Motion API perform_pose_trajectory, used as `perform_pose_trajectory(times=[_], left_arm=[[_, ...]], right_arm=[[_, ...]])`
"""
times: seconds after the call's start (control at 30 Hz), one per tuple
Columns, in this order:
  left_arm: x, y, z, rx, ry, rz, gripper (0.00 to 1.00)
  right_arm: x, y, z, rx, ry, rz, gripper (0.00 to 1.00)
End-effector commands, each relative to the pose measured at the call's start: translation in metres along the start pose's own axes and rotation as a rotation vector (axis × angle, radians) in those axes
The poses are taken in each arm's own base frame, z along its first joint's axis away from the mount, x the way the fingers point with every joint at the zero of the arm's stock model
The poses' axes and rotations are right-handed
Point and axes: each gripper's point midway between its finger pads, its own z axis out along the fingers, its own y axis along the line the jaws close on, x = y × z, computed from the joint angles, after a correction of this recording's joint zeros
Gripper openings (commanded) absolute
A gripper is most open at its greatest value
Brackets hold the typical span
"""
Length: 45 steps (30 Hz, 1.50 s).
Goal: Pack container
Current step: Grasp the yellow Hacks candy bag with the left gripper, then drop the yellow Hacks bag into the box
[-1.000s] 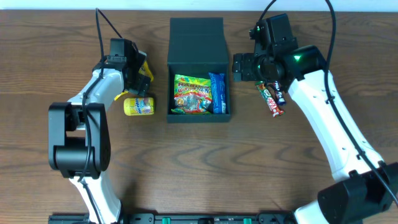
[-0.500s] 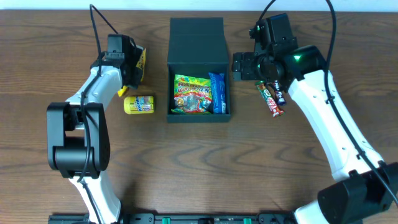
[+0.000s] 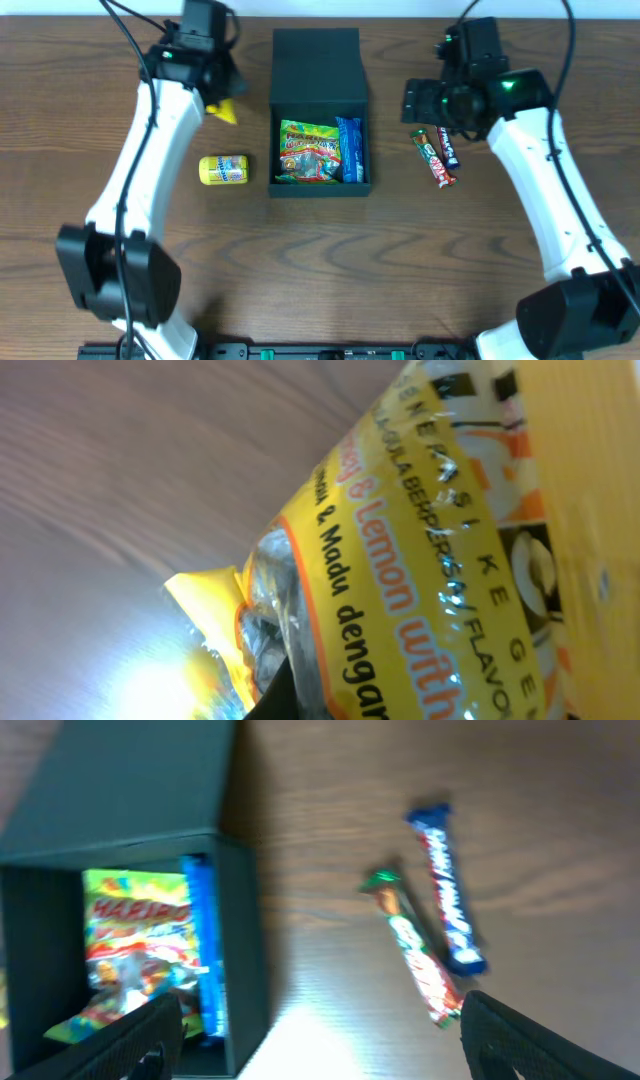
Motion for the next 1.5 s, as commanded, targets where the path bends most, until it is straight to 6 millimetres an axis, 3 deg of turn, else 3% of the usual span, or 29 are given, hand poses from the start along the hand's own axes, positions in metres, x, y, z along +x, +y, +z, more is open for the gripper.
perform_pose_trajectory(times=[0.0,0.07,0.17,0.33,0.53,0.57,0.6,0.63,0.83,0.97,1.03,1.07,1.1,1.13,1.23,1.3,1.37,1.47], left_arm=[[0.039,-0.025,-0.01,0.01,0.089,-0.305,0.06],[0.073,-0.037,-0.013,-0.027,0.163,-0.376,0.06],[0.105,-0.057,-0.013,-0.041,0.187,-0.309,0.06],[0.131,-0.073,-0.003,-0.074,0.192,-0.265,0.06],[0.151,-0.075,0.016,-0.109,0.259,-0.244,0.06],[0.155,-0.077,0.017,-0.102,0.283,-0.246,0.09],[0.155,-0.077,0.017,-0.102,0.285,-0.246,0.49],[0.155,-0.077,0.017,-0.098,0.284,-0.232,0.98],[0.141,-0.086,0.014,-0.025,0.255,-0.1,0.95],[0.113,-0.086,-0.006,0.032,0.206,-0.092,0.95],[0.091,-0.082,-0.023,0.071,0.164,-0.096,0.95],[0.08,-0.079,-0.033,0.09,0.14,-0.098,0.95],[0.066,-0.072,-0.046,0.113,0.108,-0.103,0.95],[0.049,-0.06,-0.061,0.132,0.065,-0.117,0.95],[0.013,-0.027,-0.092,0.151,-0.029,-0.158,0.95],[-0.012,0.01,-0.113,0.14,-0.095,-0.223,0.95],[-0.025,0.039,-0.126,0.116,-0.131,-0.269,0.95],[-0.03,0.078,-0.138,0.067,-0.144,-0.341,0.95]], right_arm=[[-0.001,-0.031,0.0,0.056,0.015,0.107,0.88],[0.002,-0.048,-0.001,0.082,0.038,0.148,0.88],[0.008,-0.068,-0.003,0.114,0.072,0.191,0.88],[0.014,-0.078,-0.005,0.132,0.098,0.213,0.88],[0.015,-0.079,-0.005,0.133,0.103,0.214,0.89],[0.015,-0.079,-0.005,0.133,0.103,0.214,0.89],[0.015,-0.079,-0.005,0.133,0.102,0.214,0.89],[0.015,-0.079,-0.005,0.133,0.102,0.214,0.89],[0.015,-0.079,-0.005,0.133,0.102,0.203,0.9],[0.015,-0.076,-0.005,0.117,0.107,0.18,0.86],[0.015,-0.061,-0.004,0.044,0.115,0.132,0.74],[0.014,-0.049,-0.003,-0.008,0.116,0.096,0.51],[0.014,-0.029,-0.003,-0.088,0.116,0.038,0.2],[0.014,-0.004,-0.004,-0.175,0.11,-0.03,0.02],[0.019,0.053,-0.004,-0.323,0.082,-0.206,0.01],[0.026,0.094,0.0,-0.4,0.063,-0.32,0.01],[0.036,0.122,0.008,-0.438,0.064,-0.392,0.01],[0.061,0.157,0.039,-0.476,0.125,-0.46,0.01]])
